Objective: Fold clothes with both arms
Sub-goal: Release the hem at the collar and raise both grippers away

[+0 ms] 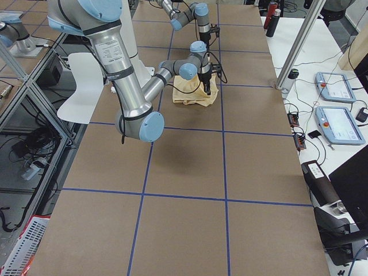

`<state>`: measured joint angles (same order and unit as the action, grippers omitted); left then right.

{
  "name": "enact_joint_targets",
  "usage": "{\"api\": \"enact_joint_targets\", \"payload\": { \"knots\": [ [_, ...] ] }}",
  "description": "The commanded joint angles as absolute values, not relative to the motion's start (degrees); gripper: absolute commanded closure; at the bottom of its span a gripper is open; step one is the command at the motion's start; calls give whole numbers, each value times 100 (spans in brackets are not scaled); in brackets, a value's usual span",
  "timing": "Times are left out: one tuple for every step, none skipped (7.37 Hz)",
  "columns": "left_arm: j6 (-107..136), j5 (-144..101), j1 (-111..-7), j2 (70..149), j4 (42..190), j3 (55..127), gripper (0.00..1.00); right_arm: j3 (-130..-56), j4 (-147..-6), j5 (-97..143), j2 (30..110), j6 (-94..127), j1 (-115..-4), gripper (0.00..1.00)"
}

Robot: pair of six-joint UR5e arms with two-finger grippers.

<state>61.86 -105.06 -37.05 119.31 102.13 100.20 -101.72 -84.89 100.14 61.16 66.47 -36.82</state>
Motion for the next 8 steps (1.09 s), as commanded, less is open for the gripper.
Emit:
{"api": "enact_joint_targets", "payload": {
  "knots": [
    [5873,-10573,-3849,11874,10283,10238,0,-10169,-8517,10569,6091,6462,-4102,1],
    [5802,-10921,-3850,11604,10318,10544,0,-10169,-8543,11078,6108,5981,-4400,1],
    [5679,-11029,-3832,11210,10405,10851,0,-10169,-8543,11179,6152,5811,-4551,1],
    [5495,-11030,-3789,10919,10415,10959,0,-10169,-8552,11241,6213,5488,-4692,1],
    [5545,-11030,-3701,10899,10485,11021,0,-10160,-8543,11337,6370,5058,-4824,1],
    [5607,-11004,-3465,10672,10694,11039,0,-10160,-8526,11364,6494,4784,-4956,1],
    [5921,-10960,-3184,10374,11349,10987,0,-10151,-8525,11373,6539,4720,-5009,1],
    [6333,-10943,-2895,10154,11886,10952,0,-10143,-8517,11364,6539,4728,-5001,1]
  ]
}}
